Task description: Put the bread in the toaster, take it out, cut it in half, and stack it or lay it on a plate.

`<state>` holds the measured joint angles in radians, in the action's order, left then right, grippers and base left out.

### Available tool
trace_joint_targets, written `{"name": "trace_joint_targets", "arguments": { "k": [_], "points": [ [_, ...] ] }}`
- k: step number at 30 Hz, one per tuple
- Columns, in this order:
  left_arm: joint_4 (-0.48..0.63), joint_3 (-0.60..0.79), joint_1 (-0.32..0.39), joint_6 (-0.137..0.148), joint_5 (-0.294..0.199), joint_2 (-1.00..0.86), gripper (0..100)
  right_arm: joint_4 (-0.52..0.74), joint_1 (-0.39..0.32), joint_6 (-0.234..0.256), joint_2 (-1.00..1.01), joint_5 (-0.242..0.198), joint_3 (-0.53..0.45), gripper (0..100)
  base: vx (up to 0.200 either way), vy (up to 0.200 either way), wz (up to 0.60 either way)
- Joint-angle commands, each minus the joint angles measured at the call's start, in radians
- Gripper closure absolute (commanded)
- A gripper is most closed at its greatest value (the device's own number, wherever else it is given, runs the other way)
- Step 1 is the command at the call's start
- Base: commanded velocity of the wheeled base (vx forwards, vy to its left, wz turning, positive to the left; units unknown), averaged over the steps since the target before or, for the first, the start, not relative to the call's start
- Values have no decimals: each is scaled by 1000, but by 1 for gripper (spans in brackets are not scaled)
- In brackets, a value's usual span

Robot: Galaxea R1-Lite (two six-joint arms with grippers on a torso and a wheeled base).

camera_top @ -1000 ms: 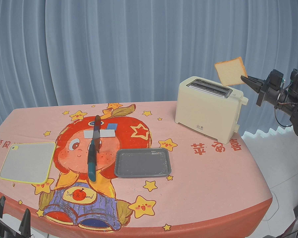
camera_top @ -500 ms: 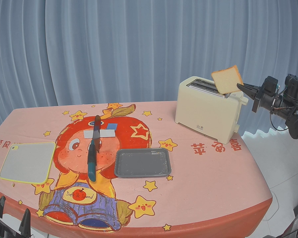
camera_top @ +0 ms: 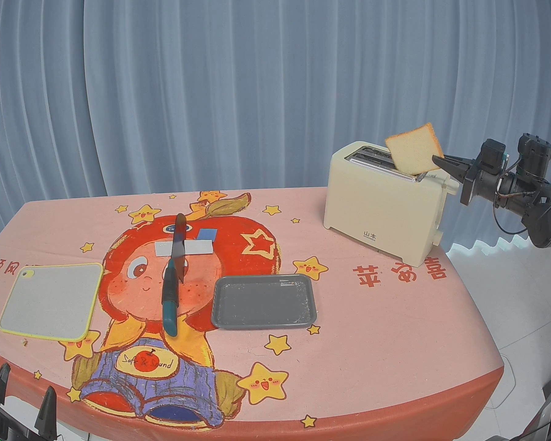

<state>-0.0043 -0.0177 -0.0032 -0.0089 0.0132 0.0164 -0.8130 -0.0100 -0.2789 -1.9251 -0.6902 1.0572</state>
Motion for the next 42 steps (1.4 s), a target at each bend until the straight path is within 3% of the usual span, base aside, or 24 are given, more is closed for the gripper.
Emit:
{"name": "trace_joint_targets", "arguments": {
  "k": [1, 13, 21, 26, 42],
  "points": [
    [0, 18, 0, 0, 1, 0, 0, 34, 13, -2, -8, 0, 50, 100, 0, 0, 0],
    [0, 18, 0, 0, 1, 0, 0, 90, 44, -3, -26, 3, 64, 100, 0, 0, 0],
    [0, 18, 0, 0, 1, 0, 0, 164, 44, -5, -40, 5, 130, 100, 0, 0, 0],
    [0, 18, 0, 0, 1, 0, 0, 170, 44, -25, -45, 6, 135, 100, 0, 0, 0],
    [0, 18, 0, 0, 1, 0, 0, 172, 44, -26, -51, 12, 125, 100, 0, 0, 0]
  ]
}}
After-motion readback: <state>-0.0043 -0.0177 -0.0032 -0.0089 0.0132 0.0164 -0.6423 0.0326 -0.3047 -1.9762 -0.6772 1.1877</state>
